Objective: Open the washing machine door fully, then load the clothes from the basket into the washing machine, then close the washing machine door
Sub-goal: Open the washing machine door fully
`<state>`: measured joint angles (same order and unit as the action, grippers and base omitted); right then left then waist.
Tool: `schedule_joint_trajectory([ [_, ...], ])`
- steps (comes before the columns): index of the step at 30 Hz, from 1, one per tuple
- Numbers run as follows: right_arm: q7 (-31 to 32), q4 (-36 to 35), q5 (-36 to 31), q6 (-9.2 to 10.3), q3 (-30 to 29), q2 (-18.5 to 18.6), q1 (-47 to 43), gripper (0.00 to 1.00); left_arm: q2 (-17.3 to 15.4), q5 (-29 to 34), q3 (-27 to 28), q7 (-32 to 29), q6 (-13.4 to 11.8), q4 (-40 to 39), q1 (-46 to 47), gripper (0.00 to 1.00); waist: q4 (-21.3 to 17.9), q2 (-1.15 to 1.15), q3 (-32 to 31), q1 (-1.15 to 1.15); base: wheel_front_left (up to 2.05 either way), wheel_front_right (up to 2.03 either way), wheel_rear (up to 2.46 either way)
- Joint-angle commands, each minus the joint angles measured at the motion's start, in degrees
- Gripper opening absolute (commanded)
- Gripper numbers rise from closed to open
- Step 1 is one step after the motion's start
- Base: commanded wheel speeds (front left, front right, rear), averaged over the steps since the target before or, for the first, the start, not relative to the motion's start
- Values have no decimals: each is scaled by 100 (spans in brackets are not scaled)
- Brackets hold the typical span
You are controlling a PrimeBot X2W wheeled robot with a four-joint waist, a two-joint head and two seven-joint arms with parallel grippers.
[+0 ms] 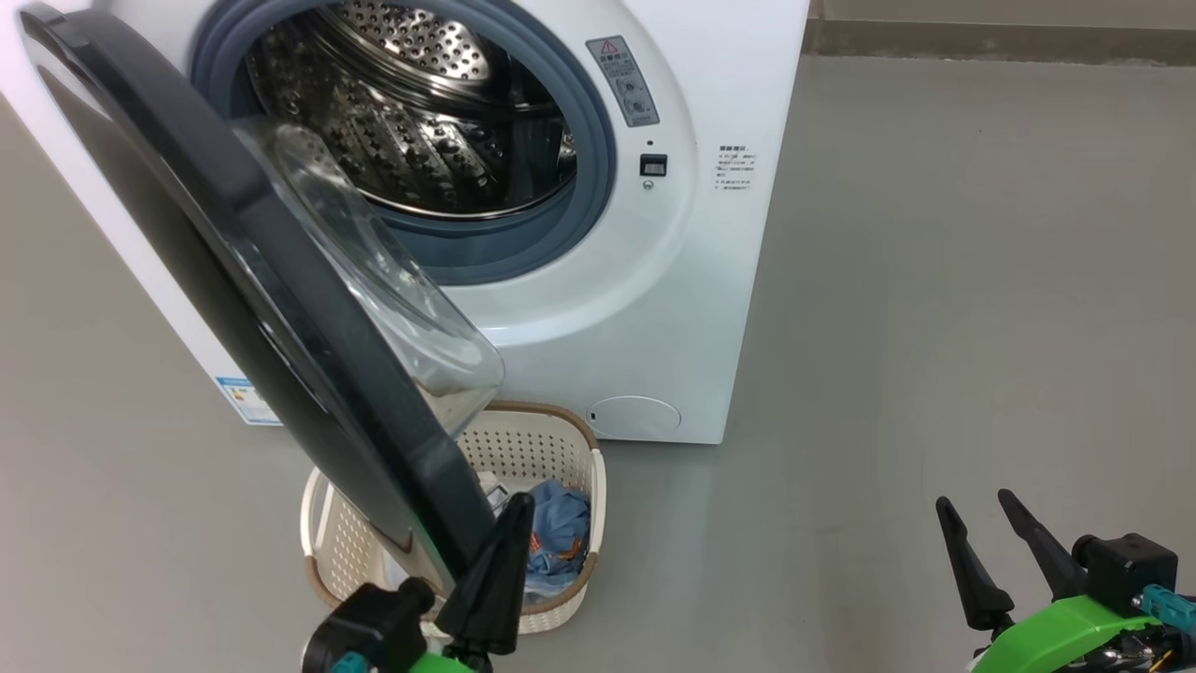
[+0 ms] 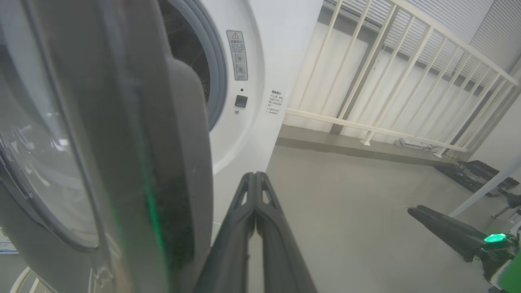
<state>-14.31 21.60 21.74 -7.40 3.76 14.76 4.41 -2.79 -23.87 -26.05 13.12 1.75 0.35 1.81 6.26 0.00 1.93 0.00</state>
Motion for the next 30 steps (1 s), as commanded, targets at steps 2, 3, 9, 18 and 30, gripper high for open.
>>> schedule_joint_trajectory([
  [2,-69,-150,-24,-9,126,89,-1,100,-10,-127,125,82,9,61,292,0,6,0,8,0,0,0,0],
  [3,-69,-151,-25,-9,123,90,2,100,-10,-147,113,100,15,171,332,0,8,0,13,0,0,0,0],
  [9,-69,-157,-23,-9,108,99,35,100,-10,-284,98,170,-3,588,544,0,30,0,55,0,0,0,0],
  [18,-69,-176,-30,-9,67,97,25,100,-9,-342,240,186,-27,602,601,0,103,0,49,0,0,0,0],
  [30,-69,-191,-27,-9,73,112,27,100,-9,-336,342,187,-61,440,432,0,366,0,8,0,0,0,0],
])
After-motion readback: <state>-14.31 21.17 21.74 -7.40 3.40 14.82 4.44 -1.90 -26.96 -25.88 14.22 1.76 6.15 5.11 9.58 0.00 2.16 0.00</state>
